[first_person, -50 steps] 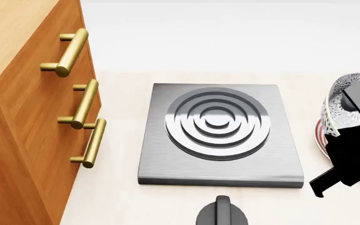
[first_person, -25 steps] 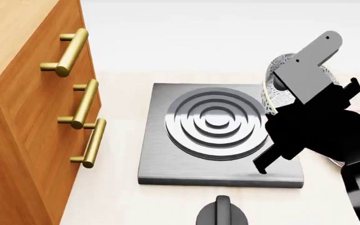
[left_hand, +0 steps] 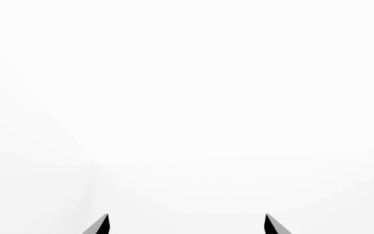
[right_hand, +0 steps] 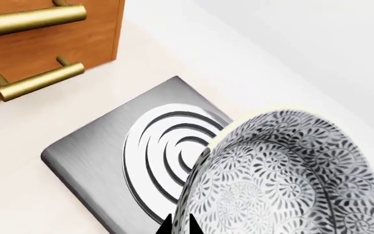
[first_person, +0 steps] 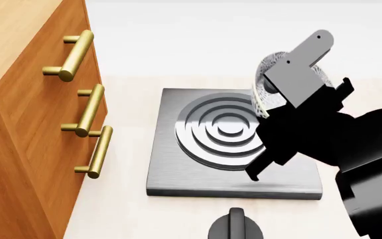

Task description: Put the bowl on the stove.

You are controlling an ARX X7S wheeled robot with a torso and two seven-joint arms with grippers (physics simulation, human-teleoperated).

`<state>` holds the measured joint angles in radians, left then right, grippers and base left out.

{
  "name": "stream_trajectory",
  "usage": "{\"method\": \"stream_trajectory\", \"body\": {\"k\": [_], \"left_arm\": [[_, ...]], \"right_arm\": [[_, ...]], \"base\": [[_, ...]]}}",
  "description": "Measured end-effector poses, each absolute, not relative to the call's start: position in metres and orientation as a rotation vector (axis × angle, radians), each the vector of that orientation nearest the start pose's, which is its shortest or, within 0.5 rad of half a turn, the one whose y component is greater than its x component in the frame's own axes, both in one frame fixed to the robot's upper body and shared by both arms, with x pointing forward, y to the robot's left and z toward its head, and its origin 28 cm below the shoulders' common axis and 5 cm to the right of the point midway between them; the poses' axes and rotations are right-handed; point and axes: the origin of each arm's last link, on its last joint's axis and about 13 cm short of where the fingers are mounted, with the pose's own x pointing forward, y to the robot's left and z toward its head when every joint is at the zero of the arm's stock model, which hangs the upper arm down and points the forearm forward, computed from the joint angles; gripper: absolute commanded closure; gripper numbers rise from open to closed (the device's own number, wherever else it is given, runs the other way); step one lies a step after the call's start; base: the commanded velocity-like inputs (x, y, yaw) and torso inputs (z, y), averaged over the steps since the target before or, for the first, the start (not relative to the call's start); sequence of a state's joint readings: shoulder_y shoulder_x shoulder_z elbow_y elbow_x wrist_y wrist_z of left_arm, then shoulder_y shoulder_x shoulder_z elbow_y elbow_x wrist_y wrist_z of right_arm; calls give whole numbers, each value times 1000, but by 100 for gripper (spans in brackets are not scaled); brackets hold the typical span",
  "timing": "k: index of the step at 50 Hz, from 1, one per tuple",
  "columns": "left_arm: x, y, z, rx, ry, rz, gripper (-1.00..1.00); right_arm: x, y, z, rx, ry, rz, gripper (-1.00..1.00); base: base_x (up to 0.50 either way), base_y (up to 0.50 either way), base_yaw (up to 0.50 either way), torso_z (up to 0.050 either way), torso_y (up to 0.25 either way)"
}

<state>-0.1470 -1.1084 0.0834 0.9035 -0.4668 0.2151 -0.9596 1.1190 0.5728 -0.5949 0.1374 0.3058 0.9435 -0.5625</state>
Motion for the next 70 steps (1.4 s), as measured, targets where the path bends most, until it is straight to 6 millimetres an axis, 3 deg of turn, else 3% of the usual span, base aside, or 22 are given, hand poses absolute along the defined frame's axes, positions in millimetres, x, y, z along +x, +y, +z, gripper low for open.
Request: {"method": "stream_trajectory", "body": {"k": [33, 59, 70], "left_arm": [[154, 266, 254, 56, -1047, 128, -100], [155, 266, 252, 57, -1043, 131, -100], [155, 266, 251, 56, -1042, 133, -100]], "right_arm": [[352, -191, 236, -455, 325, 509, 100], [386, -184, 229, -415, 300, 523, 100], [410, -178, 230, -425, 295, 540, 100]], "base": [[0, 0, 0, 0, 1], [0, 0, 0, 0, 0], [0, 0, 0, 0, 1]]}}
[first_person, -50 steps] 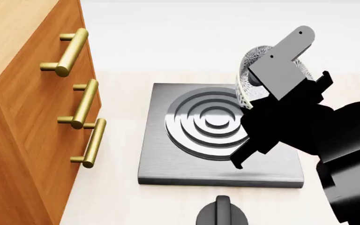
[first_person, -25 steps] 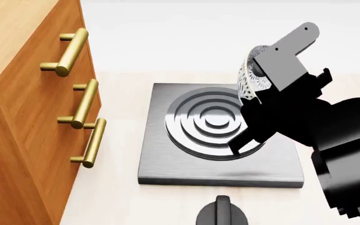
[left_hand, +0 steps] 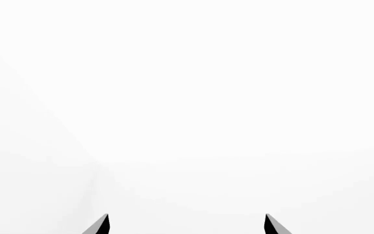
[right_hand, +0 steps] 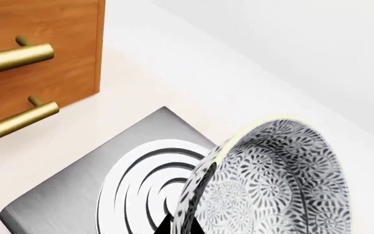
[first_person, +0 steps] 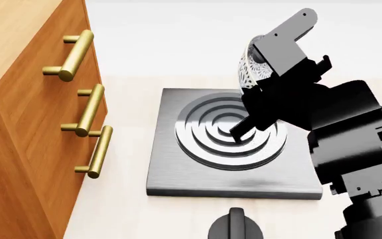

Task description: Put the bowl on the stove.

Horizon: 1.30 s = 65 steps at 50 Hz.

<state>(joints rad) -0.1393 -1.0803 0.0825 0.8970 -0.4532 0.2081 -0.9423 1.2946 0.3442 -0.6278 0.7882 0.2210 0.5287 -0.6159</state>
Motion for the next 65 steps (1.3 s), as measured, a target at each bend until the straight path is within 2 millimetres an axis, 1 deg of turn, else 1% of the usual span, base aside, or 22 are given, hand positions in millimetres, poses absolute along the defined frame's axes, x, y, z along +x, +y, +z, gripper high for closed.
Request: {"method": "stream_trajectory", "body": {"k": [6, 16, 31, 51, 65], "left_arm": [[156, 266, 251, 54, -1041, 139, -100], [157, 266, 250, 52, -1040, 153, -100], [158, 267, 249, 41, -1038, 166, -100], [159, 268, 248, 33, -1034, 174, -100], [159, 268, 247, 35, -1030, 182, -100]], "right_arm": [[423, -175, 233, -432, 297, 545, 100], [430, -166, 237, -465, 320, 563, 100], [433, -151, 241, -528, 370, 580, 100], [435, -132, 251, -697, 426, 589, 100], [435, -125, 254, -721, 443, 590, 100]], "base": [[0, 0, 0, 0, 0], [0, 0, 0, 0, 0], [0, 0, 0, 0, 1], [0, 0, 0, 0, 0], [0, 0, 0, 0, 0]]}}
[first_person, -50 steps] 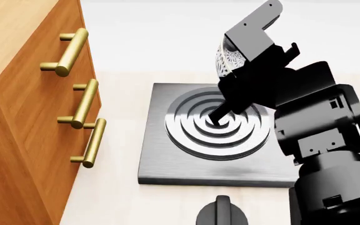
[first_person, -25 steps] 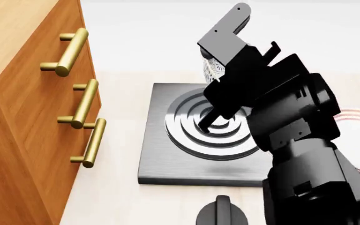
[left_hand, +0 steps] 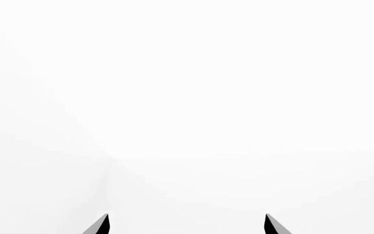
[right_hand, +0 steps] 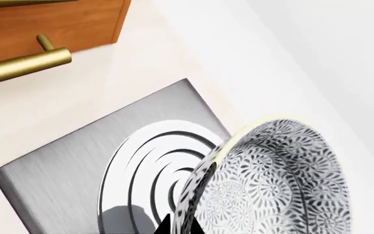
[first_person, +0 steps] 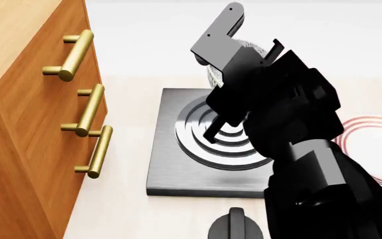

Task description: Put the bowl on the stove.

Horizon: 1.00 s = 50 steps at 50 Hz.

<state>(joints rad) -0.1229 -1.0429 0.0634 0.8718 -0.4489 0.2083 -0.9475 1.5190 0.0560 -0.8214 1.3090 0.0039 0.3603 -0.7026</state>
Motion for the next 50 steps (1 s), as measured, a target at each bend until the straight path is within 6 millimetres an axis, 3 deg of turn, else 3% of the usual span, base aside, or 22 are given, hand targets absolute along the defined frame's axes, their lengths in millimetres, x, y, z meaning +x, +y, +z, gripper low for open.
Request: {"method": "stream_trajectory", "body": {"k": [17, 25, 50], "left_arm": [[158, 269, 247, 40, -1042, 181, -100], [158, 268, 247, 53, -1053, 177, -100], [157, 269, 247, 50, -1070, 177, -100]], "right_arm": [[434, -125, 252, -707, 461, 572, 100], [434, -125, 251, -702, 456, 558, 100], [432, -120, 233, -635, 488, 546, 100]], "base": [[0, 0, 0, 0, 1], [0, 0, 0, 0, -193], [0, 0, 0, 0, 0]]}}
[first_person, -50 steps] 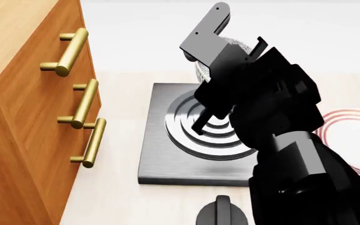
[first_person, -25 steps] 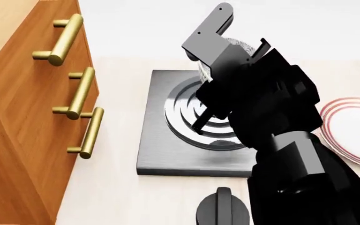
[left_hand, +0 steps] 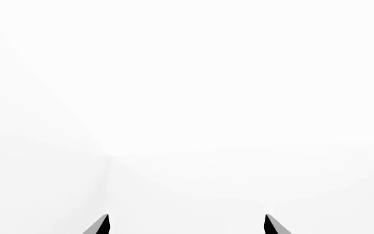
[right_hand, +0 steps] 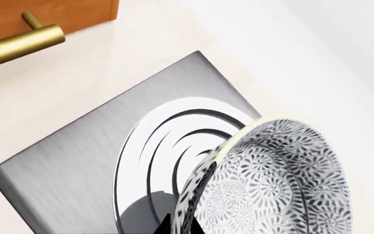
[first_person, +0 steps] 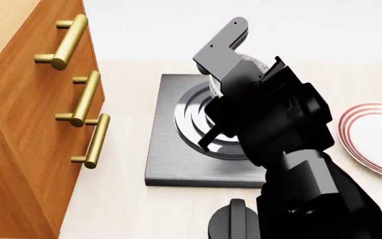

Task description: Put the bowl on the stove.

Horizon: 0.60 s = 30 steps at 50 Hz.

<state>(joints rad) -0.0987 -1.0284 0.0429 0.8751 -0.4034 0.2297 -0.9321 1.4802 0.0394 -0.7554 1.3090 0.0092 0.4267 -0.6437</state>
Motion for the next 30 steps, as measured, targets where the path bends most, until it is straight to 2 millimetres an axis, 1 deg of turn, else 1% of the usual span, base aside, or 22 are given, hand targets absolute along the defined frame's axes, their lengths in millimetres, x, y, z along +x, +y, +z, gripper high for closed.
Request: {"method": "stream_trajectory", "body": {"k": [30], "left_arm": [[158, 269, 245, 61, -1068, 197, -100]], "right_arm": [[431, -119, 229, -620, 501, 546, 100]], "base": [[0, 0, 0, 0, 0]]}}
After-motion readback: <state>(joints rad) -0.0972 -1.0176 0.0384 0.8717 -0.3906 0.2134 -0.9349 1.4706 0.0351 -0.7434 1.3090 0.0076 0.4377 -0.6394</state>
